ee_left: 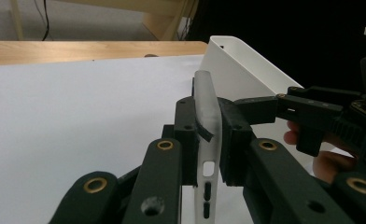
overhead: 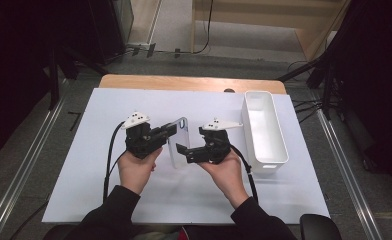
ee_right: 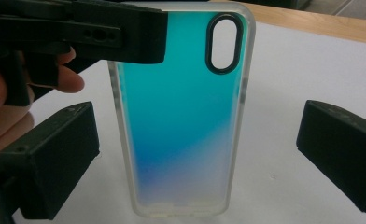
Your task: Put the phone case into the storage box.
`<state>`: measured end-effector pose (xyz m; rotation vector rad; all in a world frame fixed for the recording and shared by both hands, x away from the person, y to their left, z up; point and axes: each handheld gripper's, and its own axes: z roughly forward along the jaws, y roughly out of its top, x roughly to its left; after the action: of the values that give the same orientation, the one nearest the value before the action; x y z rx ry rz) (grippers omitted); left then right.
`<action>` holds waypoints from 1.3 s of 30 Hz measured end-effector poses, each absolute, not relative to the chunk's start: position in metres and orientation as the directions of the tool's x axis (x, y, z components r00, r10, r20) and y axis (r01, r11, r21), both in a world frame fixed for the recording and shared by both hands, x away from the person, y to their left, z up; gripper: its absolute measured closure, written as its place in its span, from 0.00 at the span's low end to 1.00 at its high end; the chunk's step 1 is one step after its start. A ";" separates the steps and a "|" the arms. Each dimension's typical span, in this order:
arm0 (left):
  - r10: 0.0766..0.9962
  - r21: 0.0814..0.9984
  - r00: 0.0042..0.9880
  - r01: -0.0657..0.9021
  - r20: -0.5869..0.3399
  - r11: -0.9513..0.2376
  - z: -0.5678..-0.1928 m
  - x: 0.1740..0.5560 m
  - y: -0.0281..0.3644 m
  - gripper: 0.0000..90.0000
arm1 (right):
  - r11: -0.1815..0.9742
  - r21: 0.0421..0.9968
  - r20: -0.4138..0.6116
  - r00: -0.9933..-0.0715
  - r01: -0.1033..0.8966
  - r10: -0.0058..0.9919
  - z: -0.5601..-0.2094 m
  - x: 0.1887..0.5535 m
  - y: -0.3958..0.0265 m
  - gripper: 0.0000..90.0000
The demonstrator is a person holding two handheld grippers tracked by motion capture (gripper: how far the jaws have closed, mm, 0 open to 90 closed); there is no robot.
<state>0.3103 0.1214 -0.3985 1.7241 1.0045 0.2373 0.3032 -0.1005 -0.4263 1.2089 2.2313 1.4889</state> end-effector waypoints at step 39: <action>0.735 0.842 0.578 0.540 -0.355 -0.018 -0.403 0.298 0.104 0.88 | 0.181 0.827 0.248 -0.634 0.532 0.732 -0.429 0.311 -0.082 0.16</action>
<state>0.2977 0.1044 -0.4034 1.6847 1.0717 0.2161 0.3111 -0.0816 -0.4286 1.2249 2.2476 1.4378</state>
